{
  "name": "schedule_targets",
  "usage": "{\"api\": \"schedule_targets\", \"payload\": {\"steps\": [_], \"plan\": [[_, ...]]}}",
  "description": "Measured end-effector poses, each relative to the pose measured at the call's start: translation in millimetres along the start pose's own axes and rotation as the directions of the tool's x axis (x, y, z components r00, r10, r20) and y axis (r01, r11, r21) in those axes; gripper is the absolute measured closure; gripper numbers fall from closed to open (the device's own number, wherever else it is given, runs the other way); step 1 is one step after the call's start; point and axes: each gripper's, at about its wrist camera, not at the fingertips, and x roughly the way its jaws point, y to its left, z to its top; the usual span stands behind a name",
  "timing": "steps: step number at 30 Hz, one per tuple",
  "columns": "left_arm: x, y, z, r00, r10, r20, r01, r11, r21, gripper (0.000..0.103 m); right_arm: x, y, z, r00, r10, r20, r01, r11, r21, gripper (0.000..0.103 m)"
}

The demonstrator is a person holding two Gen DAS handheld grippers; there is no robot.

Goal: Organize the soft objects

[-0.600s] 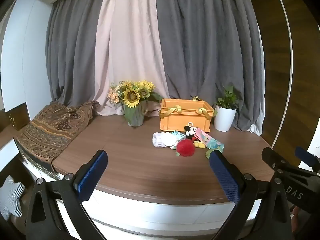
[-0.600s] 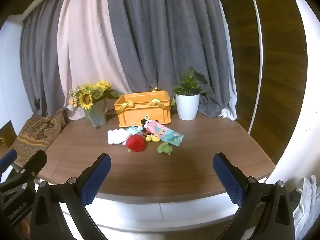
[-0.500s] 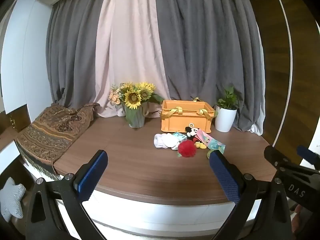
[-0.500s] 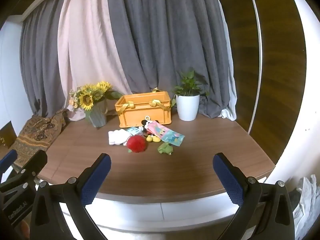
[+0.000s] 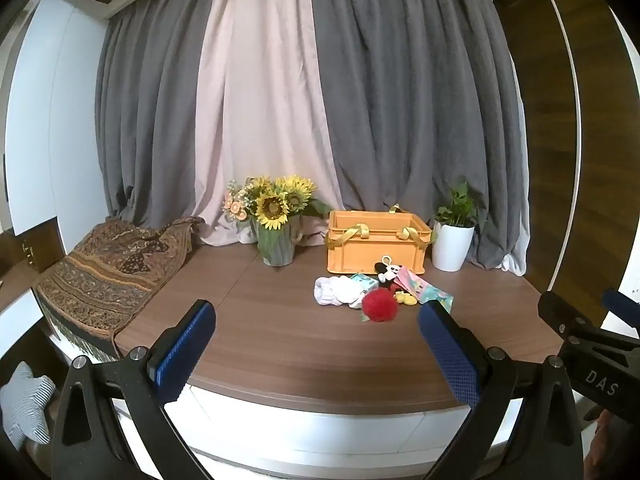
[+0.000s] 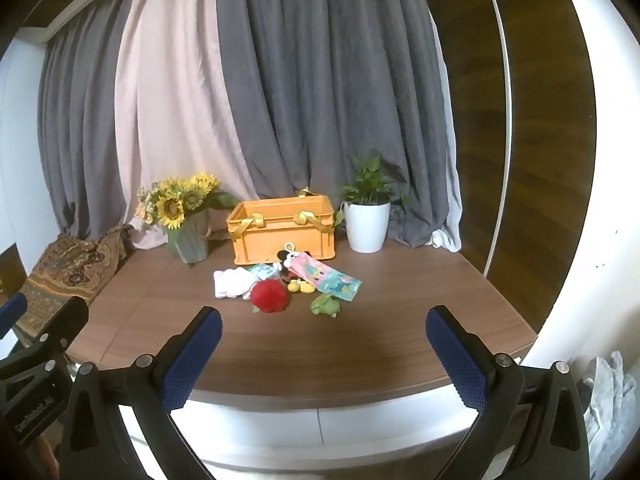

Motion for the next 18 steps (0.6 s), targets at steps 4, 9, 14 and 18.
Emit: {"api": "schedule_targets", "payload": {"steps": [4, 9, 14, 18], "plan": [[-1.2, 3.2, 2.6, 1.000, -0.007, -0.006, 0.007, 1.000, -0.009, 0.000, -3.0, -2.4, 1.0, 1.000, 0.009, 0.004, -0.009, 1.000, 0.008, 0.000], [-1.1, 4.7, 2.2, 1.000, -0.010, -0.006, 0.010, 1.000, -0.008, 0.000, -4.9, -1.9, -2.5, 1.000, 0.010, 0.011, -0.010, 1.000, 0.007, 0.000], [-2.0, 5.0, 2.9, 1.000, -0.020, -0.006, 0.020, 1.000, -0.008, 0.000, -5.5, -1.2, -5.6, 1.000, 0.009, 0.016, -0.009, 1.000, 0.007, 0.000], [-2.8, 5.1, 2.5, 1.000, -0.023, -0.004, 0.023, 1.000, -0.008, 0.000, -6.5, -1.4, -3.1, 1.000, 0.007, 0.019, -0.007, 1.000, 0.007, 0.000]]}}
